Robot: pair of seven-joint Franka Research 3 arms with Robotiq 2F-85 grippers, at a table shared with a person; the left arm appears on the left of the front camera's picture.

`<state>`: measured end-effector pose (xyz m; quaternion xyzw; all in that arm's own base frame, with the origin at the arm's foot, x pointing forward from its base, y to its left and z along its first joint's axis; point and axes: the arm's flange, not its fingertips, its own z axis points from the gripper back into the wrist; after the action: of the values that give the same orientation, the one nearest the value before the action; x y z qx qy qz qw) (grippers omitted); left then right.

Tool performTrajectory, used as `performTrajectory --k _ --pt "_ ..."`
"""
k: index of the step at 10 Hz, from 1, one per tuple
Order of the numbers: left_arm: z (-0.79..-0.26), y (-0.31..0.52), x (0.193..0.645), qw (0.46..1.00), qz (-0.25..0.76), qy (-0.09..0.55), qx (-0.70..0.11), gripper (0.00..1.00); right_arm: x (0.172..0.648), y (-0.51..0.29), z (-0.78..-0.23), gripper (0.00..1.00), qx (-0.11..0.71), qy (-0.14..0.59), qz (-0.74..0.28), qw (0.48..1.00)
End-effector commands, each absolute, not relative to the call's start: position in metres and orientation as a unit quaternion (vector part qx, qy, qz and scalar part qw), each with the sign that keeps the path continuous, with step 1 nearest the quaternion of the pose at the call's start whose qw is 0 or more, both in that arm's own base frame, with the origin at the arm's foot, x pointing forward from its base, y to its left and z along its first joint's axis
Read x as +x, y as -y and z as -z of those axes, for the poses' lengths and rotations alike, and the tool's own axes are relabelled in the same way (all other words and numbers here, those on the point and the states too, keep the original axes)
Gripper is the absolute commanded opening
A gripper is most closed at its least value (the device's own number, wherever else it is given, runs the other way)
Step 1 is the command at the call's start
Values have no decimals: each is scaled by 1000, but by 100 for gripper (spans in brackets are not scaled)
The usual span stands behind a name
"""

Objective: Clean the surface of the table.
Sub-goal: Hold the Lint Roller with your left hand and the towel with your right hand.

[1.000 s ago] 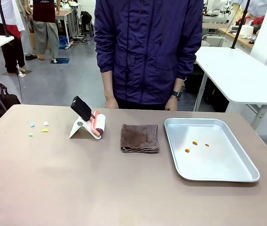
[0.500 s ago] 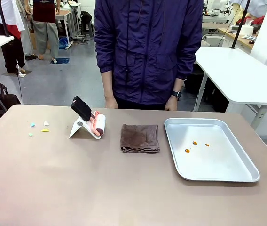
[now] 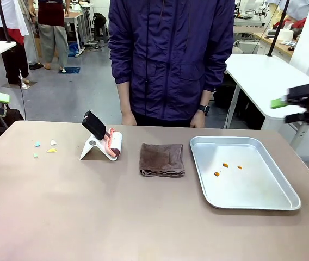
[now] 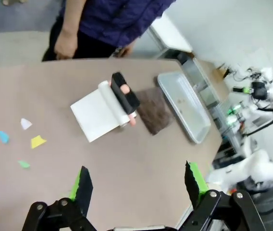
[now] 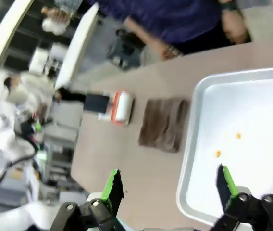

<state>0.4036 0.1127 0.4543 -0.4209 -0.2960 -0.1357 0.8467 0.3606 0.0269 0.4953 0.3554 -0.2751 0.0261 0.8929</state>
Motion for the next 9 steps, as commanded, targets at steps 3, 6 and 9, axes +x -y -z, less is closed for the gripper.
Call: performTrajectory --k 3,6,9 --pt "-451 -40 428 868 197 272 -365 100 397 -145 -462 100 317 208 -84 921" --pt "-450 33 456 898 167 221 -341 100 404 -213 -428 100 288 102 -36 951" --pt "-507 173 442 935 72 175 -300 100 402 -238 -418 100 291 71 0 954"
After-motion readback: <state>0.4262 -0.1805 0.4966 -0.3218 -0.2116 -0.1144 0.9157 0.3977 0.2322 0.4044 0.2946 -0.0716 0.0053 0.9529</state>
